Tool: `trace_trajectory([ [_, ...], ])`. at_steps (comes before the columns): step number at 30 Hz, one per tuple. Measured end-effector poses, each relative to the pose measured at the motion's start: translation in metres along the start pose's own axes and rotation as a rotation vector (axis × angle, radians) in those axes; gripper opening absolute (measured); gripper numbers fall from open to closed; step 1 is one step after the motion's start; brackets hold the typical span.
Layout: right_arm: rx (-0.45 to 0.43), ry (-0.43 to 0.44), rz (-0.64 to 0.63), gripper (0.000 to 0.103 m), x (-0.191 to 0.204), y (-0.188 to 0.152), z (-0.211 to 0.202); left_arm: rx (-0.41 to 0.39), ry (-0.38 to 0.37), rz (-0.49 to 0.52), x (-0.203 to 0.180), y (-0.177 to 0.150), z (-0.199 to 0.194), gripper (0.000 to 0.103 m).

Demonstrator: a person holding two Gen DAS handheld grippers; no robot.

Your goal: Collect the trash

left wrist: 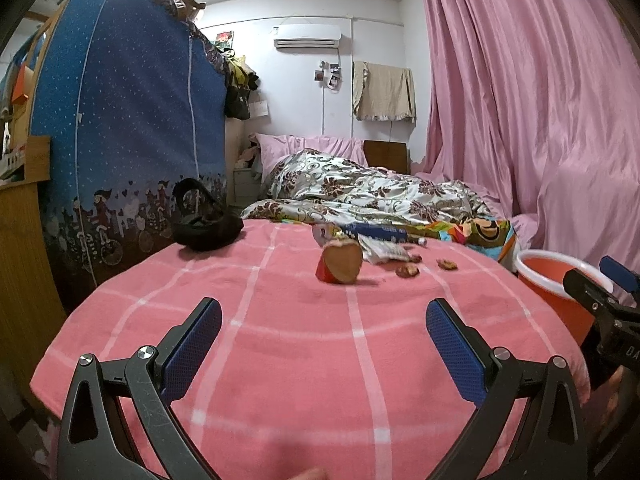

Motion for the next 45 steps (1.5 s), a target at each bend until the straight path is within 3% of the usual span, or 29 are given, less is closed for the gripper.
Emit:
trace_trajectory([
  [6, -0.040, 0.031, -0.077, 0.103, 0.003, 0.040, 0.036, -0.019, -0.006, -0.006, 0.010, 0.036, 0.031, 0.100],
  [10, -0.007, 0.080, -0.095, 0.103, 0.002, 0.052, 0.072, -0.007, -0.035, 0.001, 0.009, 0.051, 0.056, 0.100],
  [18, 0.185, 0.142, -0.033, 0.103, -0.016, 0.037, 0.137, 0.231, -0.110, 0.000, 0.000, 0.043, 0.119, 0.098],
  [21, 0.265, 0.157, 0.013, 0.101, -0.020, 0.023, 0.152, 0.309, -0.135, 0.006, -0.006, 0.035, 0.135, 0.086],
  [23, 0.324, 0.165, 0.032, 0.091, -0.022, 0.013, 0.161, 0.353, -0.153, 0.007, -0.011, 0.030, 0.142, 0.076],
  [26, 0.394, 0.191, 0.046, 0.083, -0.019, 0.000, 0.172, 0.415, -0.186, 0.004, -0.015, 0.022, 0.148, 0.058],
  [31, 0.499, 0.218, 0.033, 0.079, -0.009, -0.021, 0.187, 0.489, -0.227, -0.017, -0.018, 0.014, 0.157, 0.033],
  [36, 0.547, 0.240, 0.052, 0.065, -0.010, -0.030, 0.195, 0.506, -0.234, -0.028, -0.015, 0.013, 0.159, 0.029],
  [40, 0.554, 0.249, 0.072, 0.040, -0.010, -0.033, 0.195, 0.506, -0.233, -0.018, -0.015, 0.015, 0.160, 0.025],
  [45, 0.521, 0.272, 0.073, 0.037, -0.007, -0.027, 0.190, 0.473, -0.234, -0.002, -0.022, 0.019, 0.155, 0.023],
])
Point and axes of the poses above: each gripper's, at about its wrist camera, not at the fingertips, and z roughly the way its jaws point, x to its left, y to its top, the point moved 9 cm from there along z, roughly the way its jaws point, and after that the axes turned 9 degrees about y, right-handed, at the moved point
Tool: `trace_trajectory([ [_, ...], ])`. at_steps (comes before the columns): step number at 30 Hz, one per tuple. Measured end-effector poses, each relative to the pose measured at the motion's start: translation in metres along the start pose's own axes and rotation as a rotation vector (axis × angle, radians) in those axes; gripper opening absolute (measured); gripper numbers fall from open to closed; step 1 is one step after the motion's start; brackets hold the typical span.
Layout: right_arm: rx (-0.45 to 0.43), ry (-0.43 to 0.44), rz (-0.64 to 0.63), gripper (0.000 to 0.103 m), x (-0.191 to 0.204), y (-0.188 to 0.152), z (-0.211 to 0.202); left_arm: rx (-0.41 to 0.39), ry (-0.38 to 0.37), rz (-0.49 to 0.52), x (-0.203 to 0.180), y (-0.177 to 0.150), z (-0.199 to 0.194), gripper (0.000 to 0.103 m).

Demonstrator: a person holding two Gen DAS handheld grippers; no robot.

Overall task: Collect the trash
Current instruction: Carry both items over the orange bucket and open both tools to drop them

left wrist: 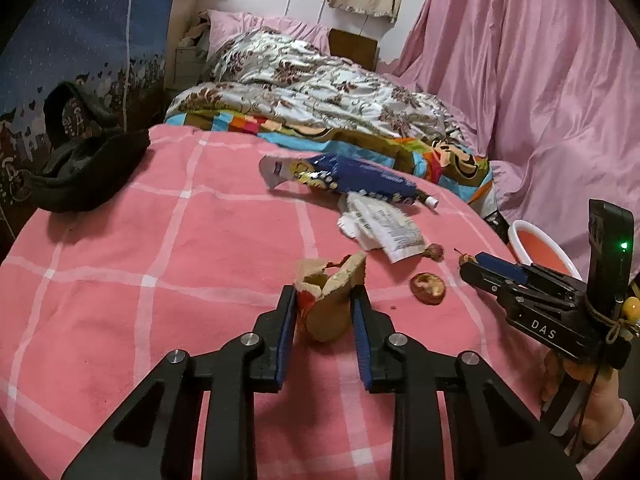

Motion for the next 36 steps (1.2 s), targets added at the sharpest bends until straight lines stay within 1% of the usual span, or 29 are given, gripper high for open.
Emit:
trace_trajectory([
  [3, -0.089, 0.008, -0.012, 0.037, 0.002, 0.009, -0.020, -0.056, -0.018, 0.023, -0.013, 0.005, -0.011, 0.023],
  [7, -0.250, -0.040, -0.051, 0.037, -0.001, 0.022, -0.060, -0.136, -0.054, 0.042, -0.040, 0.019, -0.023, 0.023],
  [8, -0.302, -0.061, -0.057, 0.037, -0.005, 0.026, -0.074, -0.157, -0.063, 0.050, -0.049, 0.024, -0.026, 0.023],
  [10, -0.379, -0.106, -0.067, 0.037, -0.011, 0.030, -0.098, -0.210, -0.090, 0.074, -0.071, 0.033, -0.035, 0.024],
  [13, -0.473, -0.185, -0.087, 0.037, -0.024, 0.036, -0.129, -0.281, -0.129, 0.125, -0.109, 0.049, -0.045, 0.025],
  [15, -0.522, -0.239, -0.092, 0.037, -0.033, 0.037, -0.150, -0.319, -0.170, 0.169, -0.140, 0.056, -0.050, 0.025],
  [18, -0.572, -0.319, -0.077, 0.037, -0.054, 0.034, -0.177, -0.346, -0.223, 0.239, -0.186, 0.063, -0.051, 0.025],
  [22, -0.590, -0.401, -0.037, 0.037, -0.081, 0.023, -0.202, -0.329, -0.298, 0.292, -0.241, 0.064, -0.040, 0.025],
  [25, -0.585, -0.457, 0.021, 0.037, -0.110, 0.010, -0.219, -0.291, -0.342, 0.317, -0.279, 0.063, -0.028, 0.025],
  [29, -0.565, -0.481, 0.120, 0.037, -0.143, -0.008, -0.235, -0.209, -0.388, 0.344, -0.317, 0.057, -0.007, 0.026],
  [32, -0.530, -0.486, 0.195, 0.037, -0.167, -0.020, -0.238, -0.140, -0.405, 0.362, -0.341, 0.049, 0.010, 0.026],
  [36, -0.467, -0.483, 0.275, 0.037, -0.189, -0.038, -0.235, -0.044, -0.430, 0.374, -0.361, 0.035, 0.032, 0.026],
])
Point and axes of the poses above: each gripper's, at about its wrist camera, not at the fingertips, and z roughly the way its jaws point, x to its left, y to its top, the point moved 9 cm from there along z, roughly the way its jaws point, and after that the axes turned 9 degrees about y, right-handed, at the moved point
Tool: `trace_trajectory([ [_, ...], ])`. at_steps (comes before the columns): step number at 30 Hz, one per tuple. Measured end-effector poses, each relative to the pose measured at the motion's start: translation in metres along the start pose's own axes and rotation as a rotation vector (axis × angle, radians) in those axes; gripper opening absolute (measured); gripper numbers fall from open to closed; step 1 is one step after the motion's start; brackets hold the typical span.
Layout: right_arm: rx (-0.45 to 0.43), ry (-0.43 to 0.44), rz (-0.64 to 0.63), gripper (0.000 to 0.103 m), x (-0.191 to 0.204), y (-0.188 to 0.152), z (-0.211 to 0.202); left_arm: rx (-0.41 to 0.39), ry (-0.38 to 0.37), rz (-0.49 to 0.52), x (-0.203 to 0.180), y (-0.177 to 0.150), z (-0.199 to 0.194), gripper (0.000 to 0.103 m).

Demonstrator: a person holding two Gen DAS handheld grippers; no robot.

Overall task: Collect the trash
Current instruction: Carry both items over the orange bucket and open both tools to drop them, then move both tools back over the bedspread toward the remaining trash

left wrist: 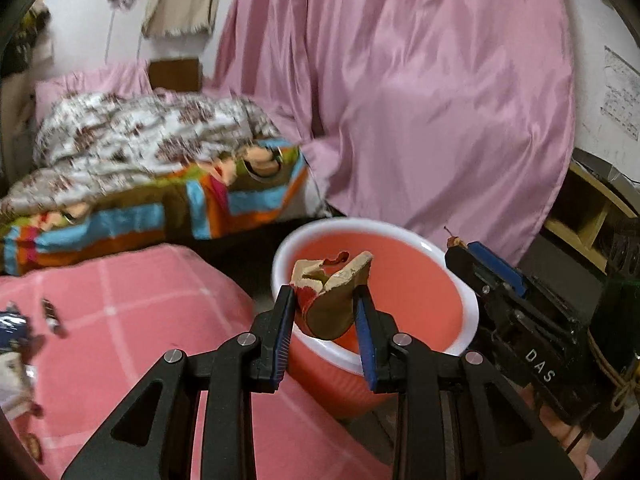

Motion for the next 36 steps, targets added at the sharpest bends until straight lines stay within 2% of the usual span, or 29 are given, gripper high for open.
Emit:
trace_trajectory([
  [9, 0.120, -0.029, 0.089, 0.037, -0.040, -0.028, 0.007, 0.201, -0.049, -0.047, -0.011, -0.019, 0.056, 0.027],
  [15, 0.140, -0.031, 0.119, 0.038, -0.048, -0.032, 0.009, 0.239, -0.047, -0.046, -0.014, -0.024, 0.066, 0.031],
  [18, 0.147, -0.037, 0.130, 0.040, -0.051, -0.033, 0.009, 0.246, -0.062, -0.072, -0.014, -0.024, 0.067, 0.038],
  [22, 0.142, -0.049, 0.150, 0.051, -0.058, -0.032, 0.009, 0.239, -0.059, -0.075, -0.014, -0.022, 0.065, 0.041],
  [25, 0.131, -0.053, 0.162, 0.055, -0.060, -0.029, 0.007, 0.217, -0.052, -0.084, -0.011, -0.020, 0.058, 0.041],
  [28, 0.107, -0.051, 0.160, 0.057, -0.058, -0.025, 0.004, 0.155, -0.014, -0.089, -0.003, -0.013, 0.046, 0.041],
  [30, 0.080, -0.045, 0.151, 0.060, -0.053, -0.019, 0.001, 0.109, 0.007, -0.093, 0.004, -0.009, 0.034, 0.047],
  [31, 0.065, -0.042, 0.144, 0.062, -0.049, -0.016, -0.001, 0.083, 0.024, -0.100, 0.009, -0.006, 0.027, 0.055],
  [32, 0.043, -0.036, 0.133, 0.065, -0.043, -0.012, -0.003, 0.049, 0.044, -0.110, 0.016, -0.003, 0.018, 0.056],
  [36, -0.027, -0.010, 0.099, 0.077, -0.023, 0.003, -0.009, -0.041, 0.103, -0.133, 0.042, 0.003, -0.014, 0.056],
])
Point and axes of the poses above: each gripper's, at about its wrist camera, not at the fingertips, and z roughly the way its jaws point, x to its left, y to its top, the point moved 9 cm from there along z, roughly the way its jaws point, and after that the axes turned 9 degrees about y, right-handed, at the moved point
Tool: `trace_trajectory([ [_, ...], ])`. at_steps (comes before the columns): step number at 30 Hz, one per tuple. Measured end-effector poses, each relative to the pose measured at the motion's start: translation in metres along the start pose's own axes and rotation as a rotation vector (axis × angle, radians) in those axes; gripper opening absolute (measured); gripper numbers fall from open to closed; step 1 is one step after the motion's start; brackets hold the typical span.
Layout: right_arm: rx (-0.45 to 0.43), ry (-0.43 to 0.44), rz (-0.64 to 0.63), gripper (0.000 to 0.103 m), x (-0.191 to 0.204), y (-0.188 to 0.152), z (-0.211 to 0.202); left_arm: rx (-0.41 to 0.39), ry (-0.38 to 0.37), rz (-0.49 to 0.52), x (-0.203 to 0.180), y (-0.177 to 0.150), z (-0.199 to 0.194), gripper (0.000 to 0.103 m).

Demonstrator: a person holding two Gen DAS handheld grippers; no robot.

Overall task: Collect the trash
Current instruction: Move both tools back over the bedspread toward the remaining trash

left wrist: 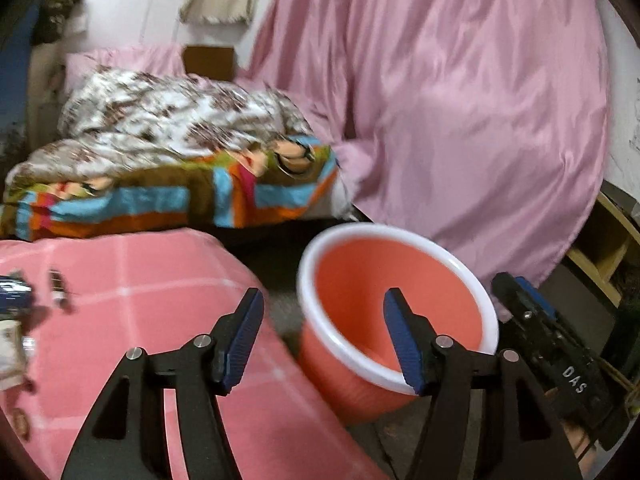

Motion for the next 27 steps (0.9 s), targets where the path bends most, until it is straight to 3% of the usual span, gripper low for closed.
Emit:
trace_trajectory([
  [3, -0.059, 0.024, -0.037, 0.086, 0.023, 0.010, -0.006, -0.057, 0.040, -0.028, 0.024, 0.006, -0.023, 0.067],
  [5, -0.091, 0.045, -0.061, 0.093, 0.039, 0.014, -0.009, -0.113, 0.073, -0.059, 0.041, 0.009, -0.040, 0.082],
  [8, -0.145, 0.081, -0.090, 0.103, 0.063, 0.021, -0.014, -0.202, 0.122, -0.099, 0.068, 0.013, -0.069, 0.089],
  [10, -0.184, 0.110, -0.105, 0.103, 0.079, 0.024, -0.018, -0.256, 0.166, -0.114, 0.087, 0.014, -0.088, 0.100],
  [16, -0.259, 0.213, -0.157, 0.103, 0.131, 0.028, -0.025, -0.367, 0.270, -0.129, 0.131, 0.007, -0.138, 0.101],
  [27, -0.297, 0.340, -0.243, 0.103, 0.213, 0.014, -0.025, -0.436, 0.425, -0.163, 0.216, -0.037, -0.209, 0.101],
])
Point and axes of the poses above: each gripper's, at about its wrist camera, not at the fingertips, and z roughly the way its jaws point, x to its left, y to its top, the point moved 9 cm from there along z, roughly the way its jaws point, and after that the axes turned 9 degrees about y, right-handed, at the moved point
